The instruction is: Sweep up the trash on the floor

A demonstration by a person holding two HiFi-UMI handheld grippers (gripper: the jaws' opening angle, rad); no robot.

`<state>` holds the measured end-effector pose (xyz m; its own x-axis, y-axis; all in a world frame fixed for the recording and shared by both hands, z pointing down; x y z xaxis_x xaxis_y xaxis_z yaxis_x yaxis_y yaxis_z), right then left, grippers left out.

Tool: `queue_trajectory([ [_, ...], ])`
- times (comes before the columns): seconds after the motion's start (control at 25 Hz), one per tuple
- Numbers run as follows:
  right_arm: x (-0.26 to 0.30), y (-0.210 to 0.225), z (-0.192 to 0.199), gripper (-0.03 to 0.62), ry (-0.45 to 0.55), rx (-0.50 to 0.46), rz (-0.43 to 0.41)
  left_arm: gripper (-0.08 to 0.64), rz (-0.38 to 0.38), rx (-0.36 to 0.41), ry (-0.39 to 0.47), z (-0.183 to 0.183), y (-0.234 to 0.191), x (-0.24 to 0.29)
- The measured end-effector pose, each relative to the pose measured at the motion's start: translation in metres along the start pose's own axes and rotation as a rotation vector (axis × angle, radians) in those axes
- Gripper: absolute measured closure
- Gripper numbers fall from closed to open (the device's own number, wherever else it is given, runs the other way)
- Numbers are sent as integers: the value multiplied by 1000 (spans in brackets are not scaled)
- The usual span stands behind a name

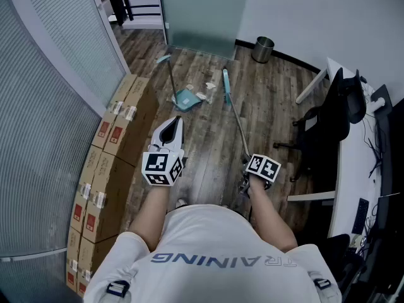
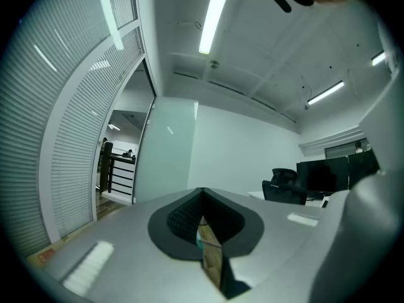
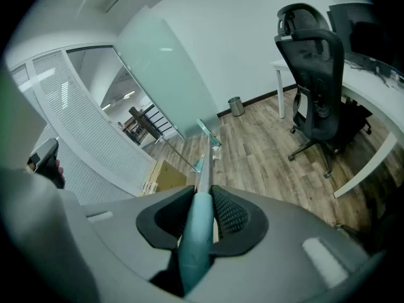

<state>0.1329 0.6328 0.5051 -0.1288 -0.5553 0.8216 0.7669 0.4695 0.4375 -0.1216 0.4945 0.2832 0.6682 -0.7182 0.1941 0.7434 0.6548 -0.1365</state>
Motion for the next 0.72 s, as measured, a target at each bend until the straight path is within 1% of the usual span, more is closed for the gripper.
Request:
queue_trajectory([
  [0.32, -1, -1, 6, 489, 4, 4, -3, 558, 9, -6, -12, 4, -1, -2],
  [0.72, 5, -11, 16, 489, 3, 26, 6, 558, 30, -16, -34, 9, -15, -2],
])
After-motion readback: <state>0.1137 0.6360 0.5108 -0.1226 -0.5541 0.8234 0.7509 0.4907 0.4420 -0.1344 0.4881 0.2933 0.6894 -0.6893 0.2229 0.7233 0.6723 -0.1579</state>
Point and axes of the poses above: the fingertips, and each gripper's own axes: x forward along the fingers, y to its right, z out of its underside, the point moved 1 cm from there along -x, backward along the fingers, and after that the axes turned 12 degrees about -y, right-handed, at the moved point
